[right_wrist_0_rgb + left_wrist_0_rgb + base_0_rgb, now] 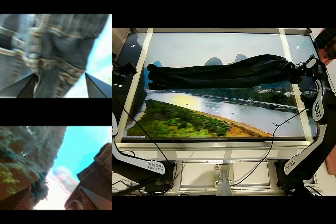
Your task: Fold the clothes and pants, and hang the long-sleeved shirts on hangers.
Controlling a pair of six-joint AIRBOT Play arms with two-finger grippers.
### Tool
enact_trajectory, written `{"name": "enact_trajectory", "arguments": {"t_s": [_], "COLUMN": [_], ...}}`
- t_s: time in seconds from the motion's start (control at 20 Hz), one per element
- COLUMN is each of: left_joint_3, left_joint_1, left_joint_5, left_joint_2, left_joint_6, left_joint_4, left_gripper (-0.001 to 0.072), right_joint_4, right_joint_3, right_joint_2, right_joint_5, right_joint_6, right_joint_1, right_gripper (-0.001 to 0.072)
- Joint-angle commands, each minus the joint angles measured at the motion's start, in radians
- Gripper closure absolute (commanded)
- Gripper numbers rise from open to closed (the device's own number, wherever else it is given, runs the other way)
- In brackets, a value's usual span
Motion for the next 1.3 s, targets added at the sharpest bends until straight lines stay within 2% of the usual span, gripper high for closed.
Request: {"name": "enact_trajectory", "arguments": {"t_s": [0.0,0.15,0.3,0.5,0.7,0.75,0.8,0.9,0.95,1.0,1.05,1.15,1.25], "left_joint_3": [0.000,0.000,0.000,0.000,0.000,0.000,0.000,0.000,0.000,0.000,0.000,-0.008,-0.033], "left_joint_1": [0.000,0.000,0.000,0.000,0.000,0.000,0.000,0.000,0.000,0.003,0.005,0.004,-0.002], "left_joint_5": [0.000,0.000,0.000,0.000,0.000,0.000,-0.003,-0.039,-0.067,-0.103,-0.144,-0.232,-0.280], "left_joint_2": [0.001,0.001,0.001,0.001,0.001,0.001,0.001,0.001,0.001,0.002,0.002,0.002,0.002], "left_joint_6": [0.000,0.000,0.000,0.000,0.000,0.000,0.000,0.000,0.000,0.001,0.001,0.045,0.130], "left_joint_4": [0.000,0.000,0.000,0.000,0.000,0.000,0.000,0.000,0.004,0.016,0.040,0.067,-0.011], "left_gripper": [0.0010,0.0010,0.0010,0.0009,0.0010,0.0010,0.0010,0.0012,0.0051,0.0179,0.0224,0.0225,0.0225], "right_joint_4": [-0.081,-0.080,0.012,0.057,0.053,0.050,0.048,0.043,0.033,0.009,-0.030,-0.129,-0.188], "right_joint_3": [0.010,0.009,0.009,0.000,0.000,0.000,0.000,0.000,0.000,0.000,-0.001,-0.002,-0.027], "right_joint_2": [-0.024,-0.038,-0.038,-0.046,-0.044,-0.043,-0.039,-0.026,-0.013,0.004,0.024,0.058,0.110], "right_joint_5": [0.117,0.089,-0.030,-0.073,-0.088,-0.080,-0.071,-0.047,-0.026,0.010,0.069,0.180,0.207], "right_joint_6": [0.023,0.029,0.030,0.075,0.075,0.074,0.069,0.016,-0.005,-0.045,-0.080,-0.102,-0.123], "right_joint_1": [0.001,0.001,0.002,0.002,0.014,0.014,0.014,0.014,0.014,0.014,0.014,0.018,0.035], "right_gripper": [0.0031,0.0031,0.0030,0.0150,0.0409,0.0558,0.0667,0.0675,0.0675,0.0675,0.0675,0.0676,0.0677]}}
